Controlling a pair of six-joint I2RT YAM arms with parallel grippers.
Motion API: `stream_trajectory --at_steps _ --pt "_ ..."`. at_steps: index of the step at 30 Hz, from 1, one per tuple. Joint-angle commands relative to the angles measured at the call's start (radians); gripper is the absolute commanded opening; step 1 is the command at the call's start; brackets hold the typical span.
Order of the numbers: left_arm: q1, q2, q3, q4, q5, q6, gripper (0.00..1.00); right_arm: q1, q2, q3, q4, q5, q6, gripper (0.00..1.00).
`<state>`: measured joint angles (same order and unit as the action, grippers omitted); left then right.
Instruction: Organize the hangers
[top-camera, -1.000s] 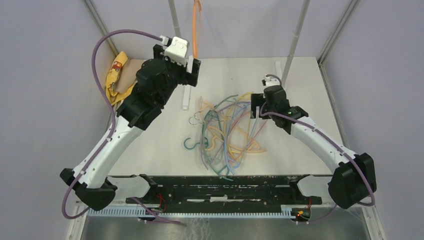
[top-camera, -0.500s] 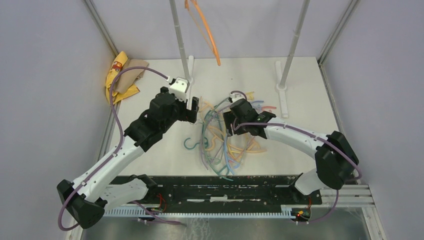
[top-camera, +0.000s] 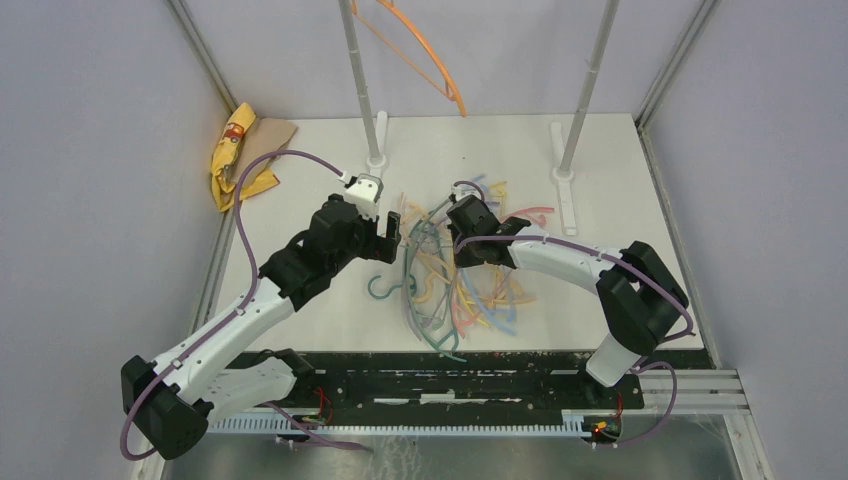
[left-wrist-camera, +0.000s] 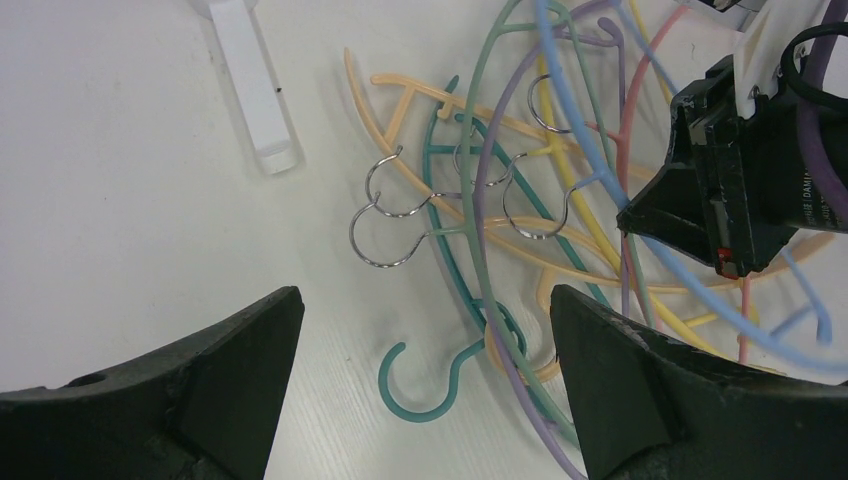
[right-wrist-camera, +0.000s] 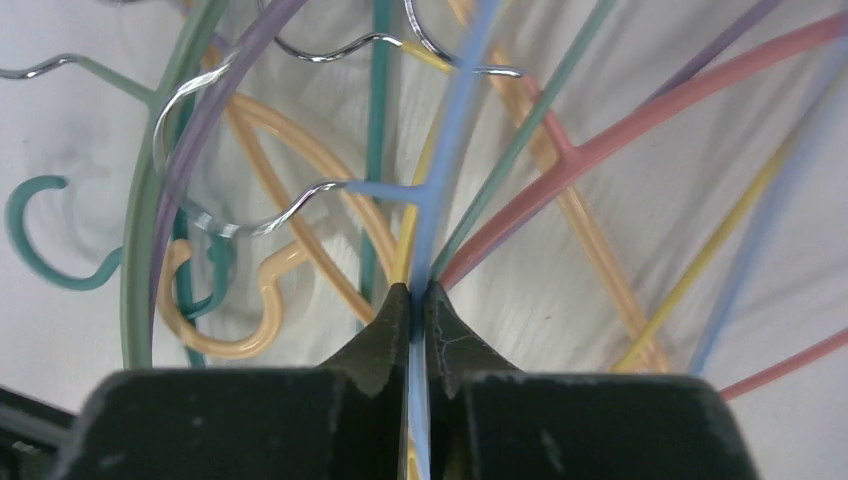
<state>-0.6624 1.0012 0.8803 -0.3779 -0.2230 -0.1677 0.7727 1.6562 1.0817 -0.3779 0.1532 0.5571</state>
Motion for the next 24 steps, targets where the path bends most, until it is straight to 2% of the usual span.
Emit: stream_trajectory --at_steps 1,3,6,11,15,19,24 --pt "0.001 -0.022 -0.004 0.063 0.016 -0.036 0.99 -0.001 -0.041 0.026 0.015 0.01 0.002 0.04" --pt "0.001 -0.02 -0.006 0.063 0.014 -0.033 0.99 -0.001 -0.062 0.022 0.0 0.016 -0.003 0.01" --pt "0.001 -0.022 -0.01 0.065 0.017 -0.035 0.99 -0.001 -0.122 0.001 -0.025 0.037 -0.013 0.01" --pt "0.001 -0.039 -0.012 0.063 0.014 -0.036 0.99 -0.001 -0.296 -0.03 -0.072 0.092 -0.02 0.01" --pt "0.002 -0.056 -0.016 0.059 0.017 -0.035 0.99 -0.009 -0.396 0.024 -0.164 0.1 -0.045 0.01" --pt "0.001 -0.075 -0.029 0.062 0.018 -0.044 0.98 -0.061 -0.446 0.106 -0.225 0.035 -0.053 0.0" --pt "0.001 -0.097 -0.043 0.059 0.013 -0.045 0.97 -0.206 -0.483 0.212 -0.237 -0.146 -0.044 0.01"
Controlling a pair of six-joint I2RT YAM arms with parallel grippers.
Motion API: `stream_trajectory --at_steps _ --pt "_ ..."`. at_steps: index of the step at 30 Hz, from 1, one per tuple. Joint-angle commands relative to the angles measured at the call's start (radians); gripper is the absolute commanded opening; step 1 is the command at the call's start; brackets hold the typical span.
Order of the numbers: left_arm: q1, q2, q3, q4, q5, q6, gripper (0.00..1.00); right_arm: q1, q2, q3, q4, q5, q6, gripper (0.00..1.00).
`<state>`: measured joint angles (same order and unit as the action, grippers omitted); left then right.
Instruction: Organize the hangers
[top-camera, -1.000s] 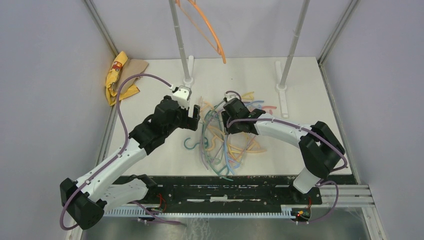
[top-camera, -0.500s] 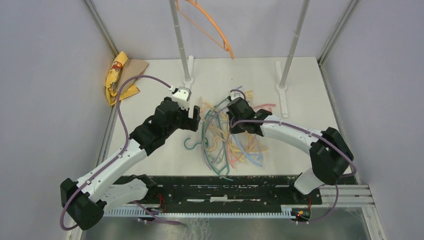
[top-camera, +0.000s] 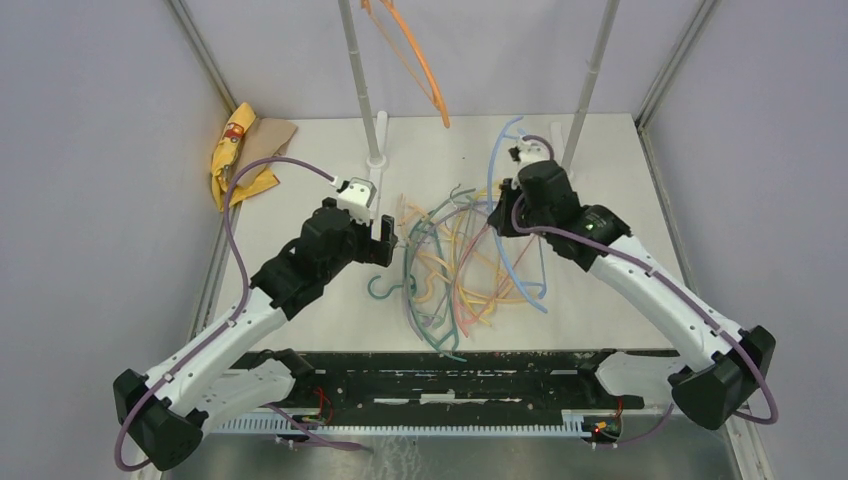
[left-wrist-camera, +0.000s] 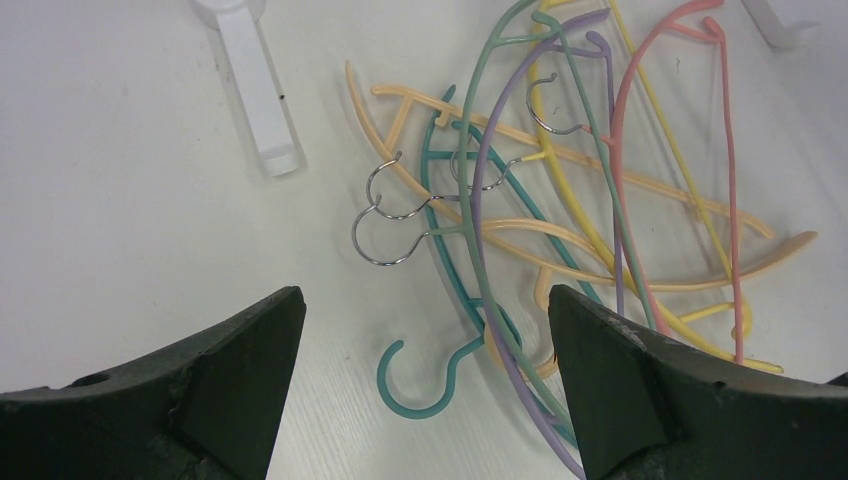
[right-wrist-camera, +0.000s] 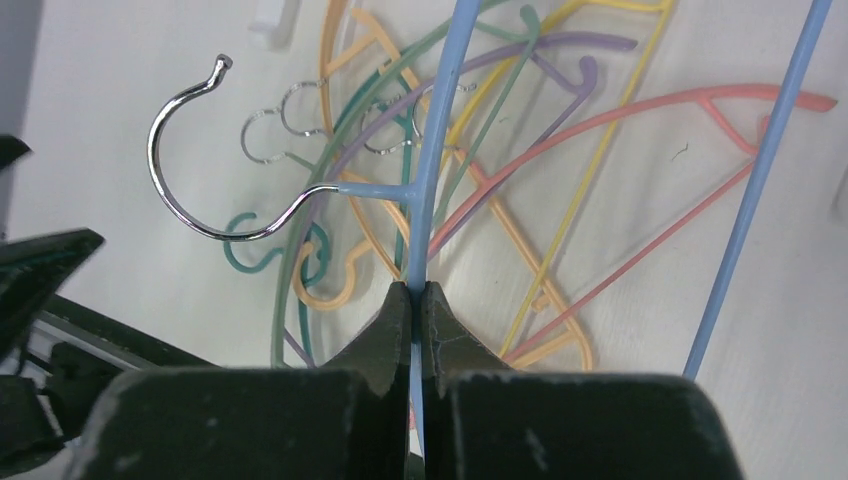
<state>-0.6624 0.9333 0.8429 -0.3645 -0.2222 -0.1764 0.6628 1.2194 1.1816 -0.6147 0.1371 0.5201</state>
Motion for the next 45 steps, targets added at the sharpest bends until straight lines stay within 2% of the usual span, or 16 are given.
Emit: stream_trajectory --at_steps 1,7,16,28,35,45 --pt "0.002 -0.032 -0.007 0.046 0.011 -0.037 0.97 -0.132 -0.041 0.137 0.003 -0.186 0.001 0.01" --pt "0.001 -0.044 -0.001 0.039 0.011 -0.04 0.97 -0.251 0.049 0.346 0.053 -0.378 0.064 0.01" --pt "0.001 -0.072 0.011 0.028 0.0 -0.043 0.97 -0.323 0.284 0.563 0.377 -0.544 0.322 0.0" --pt "0.001 -0.091 0.045 -0.024 -0.018 -0.037 0.97 -0.357 0.551 0.809 0.756 -0.46 0.568 0.01" --pt "0.001 -0.092 0.042 -0.043 -0.045 -0.025 0.97 -0.359 0.647 0.907 0.804 -0.41 0.636 0.01" --pt "0.001 -0.076 0.038 -0.048 -0.042 -0.019 0.97 -0.359 0.681 0.86 0.87 -0.276 0.788 0.01"
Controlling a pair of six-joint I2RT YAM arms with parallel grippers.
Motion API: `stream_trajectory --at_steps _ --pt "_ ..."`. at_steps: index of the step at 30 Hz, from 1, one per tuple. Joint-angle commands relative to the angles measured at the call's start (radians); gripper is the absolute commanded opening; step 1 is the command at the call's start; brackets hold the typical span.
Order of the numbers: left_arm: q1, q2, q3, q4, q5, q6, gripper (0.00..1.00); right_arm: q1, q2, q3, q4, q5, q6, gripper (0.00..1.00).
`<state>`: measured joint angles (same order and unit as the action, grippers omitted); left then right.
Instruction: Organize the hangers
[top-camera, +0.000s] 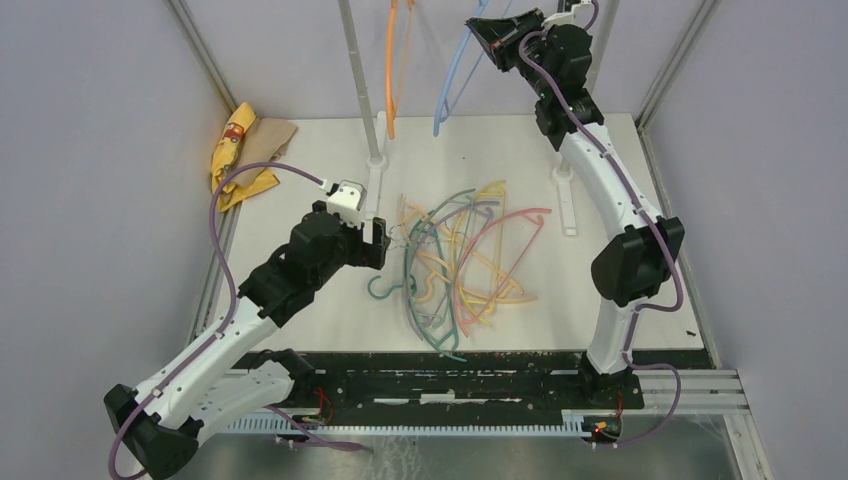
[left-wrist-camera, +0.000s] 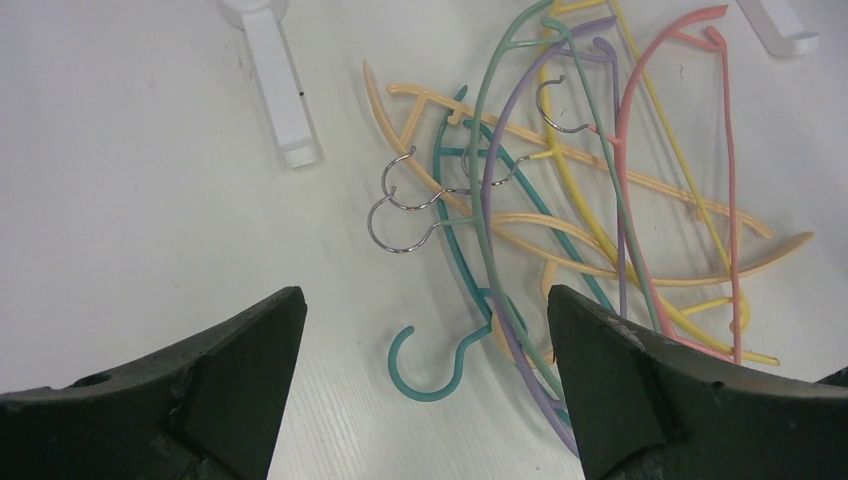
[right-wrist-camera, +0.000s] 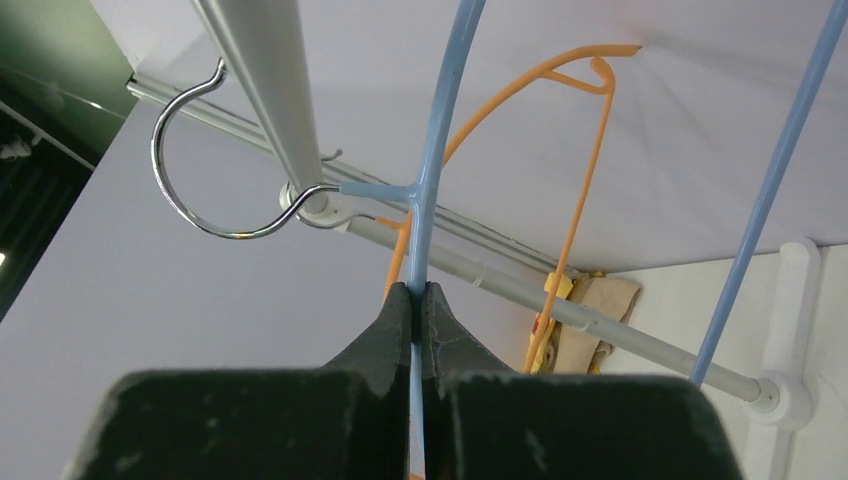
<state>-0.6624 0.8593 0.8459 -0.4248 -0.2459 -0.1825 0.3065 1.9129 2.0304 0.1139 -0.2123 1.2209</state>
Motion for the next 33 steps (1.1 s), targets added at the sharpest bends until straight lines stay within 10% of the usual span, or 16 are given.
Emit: stream_trajectory --at_steps 1,21,29,33 --pt "0.001 -0.004 0.035 0.01 -0.02 -0.012 0.97 -0.003 -0.008 0.017 0.151 0.078 0.093 0.01" --pt "0.001 -0.031 0.012 -0.014 -0.024 -0.017 0.96 -0.056 0.016 -0.077 0.057 0.129 0.253 0.02" --pt "0.001 -0.023 -0.004 -0.008 -0.022 -0.024 0.97 -0.076 -0.091 -0.235 0.149 0.045 0.173 0.71" --pt "0.002 -0.017 -0.018 0.009 -0.013 -0.031 0.98 -0.076 -0.214 -0.367 0.143 0.03 0.08 0.86"
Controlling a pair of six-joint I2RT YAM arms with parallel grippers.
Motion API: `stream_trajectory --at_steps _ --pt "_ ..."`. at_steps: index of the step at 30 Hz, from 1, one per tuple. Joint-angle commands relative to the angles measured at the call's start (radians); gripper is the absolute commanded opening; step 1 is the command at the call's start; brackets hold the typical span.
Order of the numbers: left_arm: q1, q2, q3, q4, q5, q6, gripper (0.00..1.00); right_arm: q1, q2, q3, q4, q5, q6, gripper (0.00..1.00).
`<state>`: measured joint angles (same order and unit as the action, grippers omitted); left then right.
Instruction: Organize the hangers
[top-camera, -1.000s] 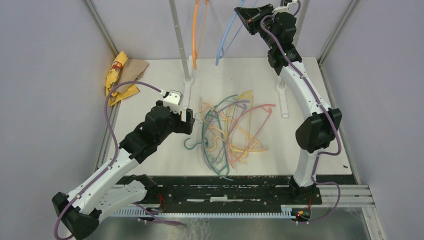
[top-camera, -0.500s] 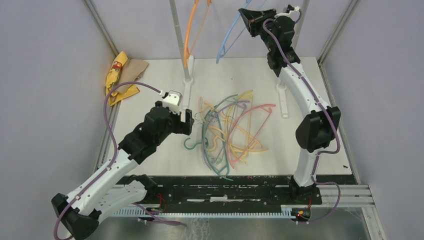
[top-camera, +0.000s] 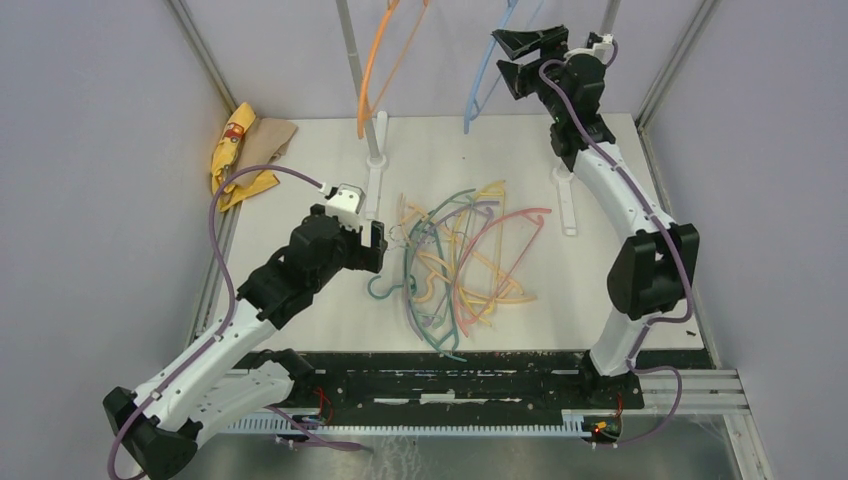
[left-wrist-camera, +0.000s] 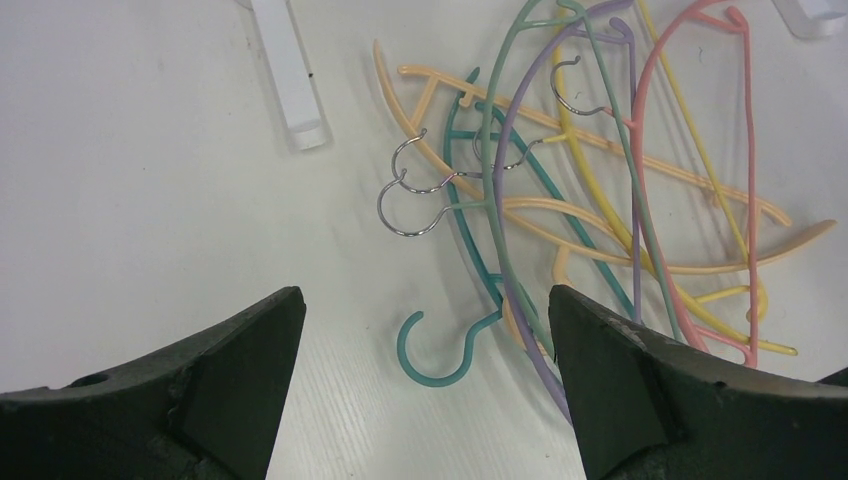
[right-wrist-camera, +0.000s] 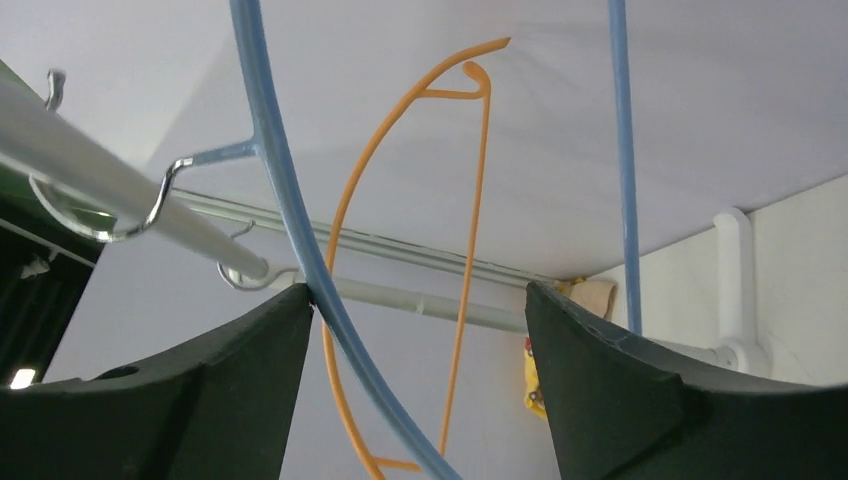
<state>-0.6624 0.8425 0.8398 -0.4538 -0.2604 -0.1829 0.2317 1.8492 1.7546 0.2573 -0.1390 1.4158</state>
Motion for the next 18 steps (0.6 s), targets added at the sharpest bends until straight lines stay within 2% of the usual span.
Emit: stream_trajectory --at_steps 1,4,7,11,14,18 --pt "0.002 0.005 -0.015 0.044 0.006 -0.035 0.99 0.0 -0.185 -0.129 -0.002 -0.047 -0.141 0.88" --pt "0.003 0.026 -0.025 0.063 0.021 -0.046 1.0 0.001 -0.292 -0.226 -0.031 -0.05 -0.247 0.94" --pt "0.003 0.052 -0.035 0.083 0.033 -0.054 0.99 0.0 -0.42 -0.32 -0.075 -0.046 -0.363 0.95" --pt "0.003 0.085 -0.045 0.109 0.039 -0.064 0.99 0.017 -0.567 -0.402 -0.274 -0.015 -0.553 0.94" --pt "0.002 0.112 -0.053 0.132 0.039 -0.079 0.99 0.064 -0.667 -0.492 -0.438 0.088 -0.702 0.93" --pt "0.003 0.152 -0.062 0.163 0.045 -0.1 0.99 0.131 -0.738 -0.634 -0.58 0.145 -0.772 0.89"
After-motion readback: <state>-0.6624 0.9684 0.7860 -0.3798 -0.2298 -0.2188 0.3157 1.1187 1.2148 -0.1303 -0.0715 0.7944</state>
